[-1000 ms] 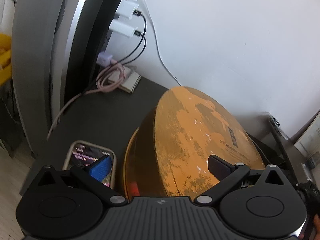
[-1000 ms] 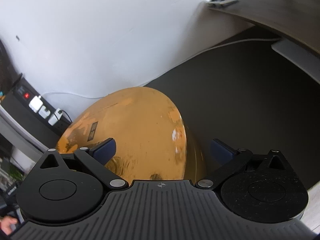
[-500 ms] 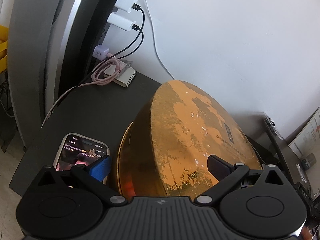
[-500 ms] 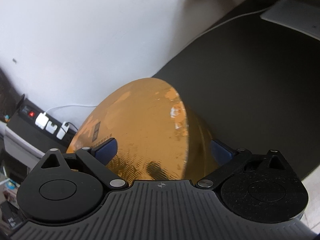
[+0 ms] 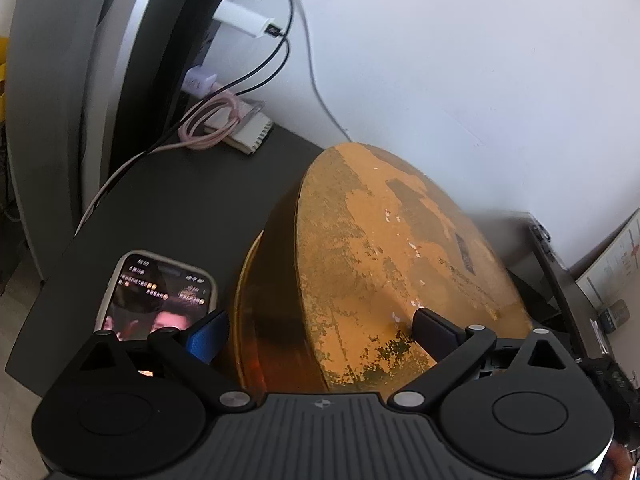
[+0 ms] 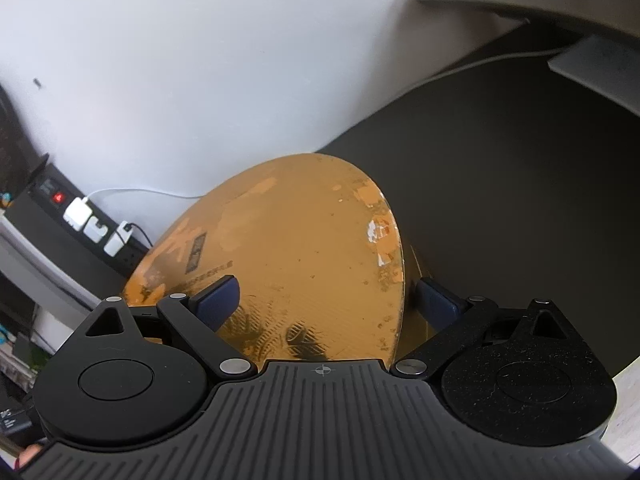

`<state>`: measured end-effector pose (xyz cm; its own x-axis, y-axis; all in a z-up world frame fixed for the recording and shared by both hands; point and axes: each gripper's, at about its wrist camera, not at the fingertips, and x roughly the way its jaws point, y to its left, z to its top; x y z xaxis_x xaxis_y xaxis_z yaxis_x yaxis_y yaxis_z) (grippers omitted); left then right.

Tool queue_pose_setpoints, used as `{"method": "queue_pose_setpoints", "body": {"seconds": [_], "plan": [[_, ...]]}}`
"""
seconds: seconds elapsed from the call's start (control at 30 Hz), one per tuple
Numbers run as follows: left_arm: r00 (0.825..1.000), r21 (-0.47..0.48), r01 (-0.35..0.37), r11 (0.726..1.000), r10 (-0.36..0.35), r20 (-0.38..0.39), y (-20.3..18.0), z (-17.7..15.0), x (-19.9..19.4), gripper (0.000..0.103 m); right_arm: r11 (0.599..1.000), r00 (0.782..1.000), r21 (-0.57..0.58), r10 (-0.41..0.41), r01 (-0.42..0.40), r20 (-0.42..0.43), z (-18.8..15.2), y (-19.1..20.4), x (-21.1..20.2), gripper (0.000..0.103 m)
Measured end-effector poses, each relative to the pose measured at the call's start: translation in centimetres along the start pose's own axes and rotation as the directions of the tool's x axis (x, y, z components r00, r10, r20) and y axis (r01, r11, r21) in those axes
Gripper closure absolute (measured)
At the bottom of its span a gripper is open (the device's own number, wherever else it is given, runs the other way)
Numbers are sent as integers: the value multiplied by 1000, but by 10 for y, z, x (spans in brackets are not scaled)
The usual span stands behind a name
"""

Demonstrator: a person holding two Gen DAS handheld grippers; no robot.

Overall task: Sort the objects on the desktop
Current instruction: 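Press the gold lid down onto the box with both tools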

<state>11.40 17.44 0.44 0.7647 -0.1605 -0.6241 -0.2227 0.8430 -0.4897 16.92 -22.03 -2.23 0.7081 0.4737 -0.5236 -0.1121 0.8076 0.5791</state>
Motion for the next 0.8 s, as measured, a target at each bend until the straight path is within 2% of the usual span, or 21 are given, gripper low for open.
{"method": "queue_pose_setpoints", "body": {"seconds": [0.13, 0.17, 0.23, 0.33, 0.4, 0.47, 0.6, 0.7, 0.8], "plan": [[999, -8, -34, 999, 34, -3, 5, -2, 1, 2, 999, 1000, -33, -2, 3, 16, 4, 8, -6, 5], [999, -10, -46, 999, 46, -1, 5, -1, -1, 6, 999, 1000, -35, -9, 9, 15, 5, 9, -6, 5], [997, 31, -72, 997, 71, 31, -4, -1, -14, 6, 999, 999, -39, -18, 20, 40, 6, 13, -10, 5], [990, 125, -110, 986, 97, 103, -23, -2, -36, 2, 989, 989, -106, -88, 101, 118, 8, 31, -27, 4], [980, 209, -153, 966, 122, 155, -40, -7, -49, 1, 965, 978, -197, -147, 175, 146, 6, 52, -37, 1], [969, 292, -213, 933, 163, 185, -61, -18, -54, 1, 928, 968, -291, -195, 233, 155, 0, 73, -46, 1], [954, 389, -292, 874, 237, 184, -86, -39, -50, 1, 870, 967, -422, -232, 256, 109, -16, 99, -55, 0], [951, 414, -307, 857, 257, 173, -90, -49, -42, 1, 831, 955, -479, -289, 282, 63, -31, 111, -49, 0], [948, 429, -318, 845, 280, 153, -90, -53, -33, 1, 803, 952, -529, -304, 274, 31, -41, 117, -38, 0]]}}
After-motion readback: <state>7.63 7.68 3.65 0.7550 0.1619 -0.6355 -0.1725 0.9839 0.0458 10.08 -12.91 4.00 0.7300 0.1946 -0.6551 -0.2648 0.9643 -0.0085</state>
